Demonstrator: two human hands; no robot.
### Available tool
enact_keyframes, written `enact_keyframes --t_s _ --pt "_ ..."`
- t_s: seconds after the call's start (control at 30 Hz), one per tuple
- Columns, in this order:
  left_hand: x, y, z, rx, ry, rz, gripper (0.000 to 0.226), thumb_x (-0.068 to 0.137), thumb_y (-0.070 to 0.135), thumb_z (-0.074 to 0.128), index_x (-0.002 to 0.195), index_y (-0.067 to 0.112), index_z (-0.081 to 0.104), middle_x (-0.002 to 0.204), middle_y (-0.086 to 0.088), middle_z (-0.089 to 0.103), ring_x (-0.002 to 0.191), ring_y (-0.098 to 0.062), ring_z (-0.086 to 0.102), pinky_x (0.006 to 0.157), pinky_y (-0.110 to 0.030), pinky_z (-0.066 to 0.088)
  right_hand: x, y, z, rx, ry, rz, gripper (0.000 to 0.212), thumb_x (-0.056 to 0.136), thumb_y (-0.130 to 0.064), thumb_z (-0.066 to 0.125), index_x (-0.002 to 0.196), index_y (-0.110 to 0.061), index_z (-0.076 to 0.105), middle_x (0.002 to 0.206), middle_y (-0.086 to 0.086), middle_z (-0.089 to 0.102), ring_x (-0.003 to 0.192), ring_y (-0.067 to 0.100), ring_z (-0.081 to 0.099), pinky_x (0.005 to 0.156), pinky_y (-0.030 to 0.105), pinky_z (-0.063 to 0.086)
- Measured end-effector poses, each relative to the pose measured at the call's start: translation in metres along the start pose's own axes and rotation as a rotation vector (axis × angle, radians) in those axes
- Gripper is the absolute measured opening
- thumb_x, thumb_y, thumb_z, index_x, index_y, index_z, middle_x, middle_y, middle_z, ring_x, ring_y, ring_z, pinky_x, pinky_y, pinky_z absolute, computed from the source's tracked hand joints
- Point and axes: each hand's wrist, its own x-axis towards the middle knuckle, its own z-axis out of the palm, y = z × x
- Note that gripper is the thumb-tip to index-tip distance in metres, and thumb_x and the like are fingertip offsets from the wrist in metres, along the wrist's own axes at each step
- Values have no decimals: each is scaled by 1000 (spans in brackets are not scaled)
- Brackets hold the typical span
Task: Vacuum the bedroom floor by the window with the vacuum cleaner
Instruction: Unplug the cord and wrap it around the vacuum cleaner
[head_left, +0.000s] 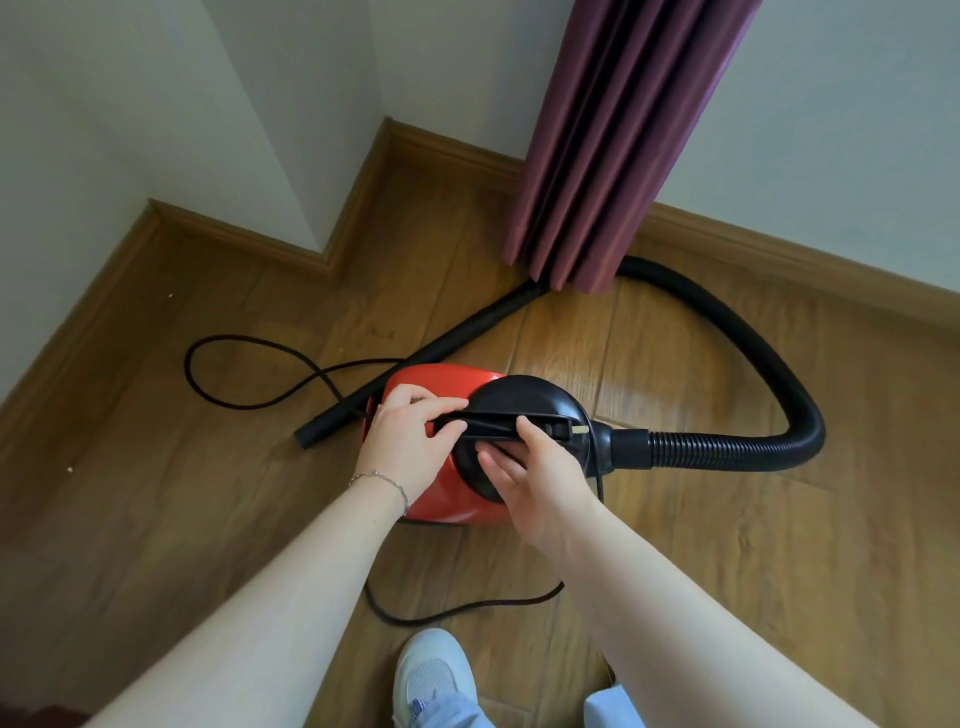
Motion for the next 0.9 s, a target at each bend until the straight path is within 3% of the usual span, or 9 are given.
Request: enact_keyframes --t_s 0.2,0.47,0.6,0.67,0.73,0.8,0.9 --pt "-1 6 3 -143 8 -40 13 88 24 61 96 31 67 109 8 55 97 -5 51 85 -19 37 1 -2 1 129 -41 32 31 93 -16 59 121 -3 58 113 16 68 100 24 66 77 30 54" --pt "-3 8 9 -223 17 -94 12 88 23 60 94 33 64 113 6 53 103 -9 51 83 -21 36 10 -2 -3 133 -74 45 34 88 -18 66 119 -5 61 114 16 68 99 22 66 73 27 55" --pt "-9 11 16 -192 78 -91 12 89 21 58 93 32 61 109 7 51 108 -14 49 88 -23 37 11 -4 -5 79 -79 51 21 87 -19 66 104 -6 66 110 14 71 93 19 69 72 25 58" --pt "-9 13 21 -87 119 -81 11 90 23 55 96 28 61 108 7 53 110 -17 49 99 -32 39 11 -4 -6 77 -71 46 23 87 -19 67 106 -5 66 109 15 71 93 20 69 70 24 59" --pt "-9 16 23 103 156 -23 16 91 22 49 102 23 61 110 4 57 113 -18 50 115 -42 23 11 -5 -6 70 -64 47 28 87 -18 67 110 -3 65 111 15 70 97 21 69 70 24 60" --pt "-8 24 26 233 121 59 26 93 17 41 110 22 60 118 4 58 124 -16 45 118 -42 7 11 -5 -5 48 -76 56 32 87 -20 67 114 -2 64 113 15 69 100 21 68 71 24 59" --pt "-8 38 33 299 10 133 40 95 12 31 127 24 52 135 7 51 139 -9 27 118 -39 -4 9 -6 -5 -72 -111 70 36 89 -27 64 117 -4 63 110 12 71 92 17 70 67 23 58"
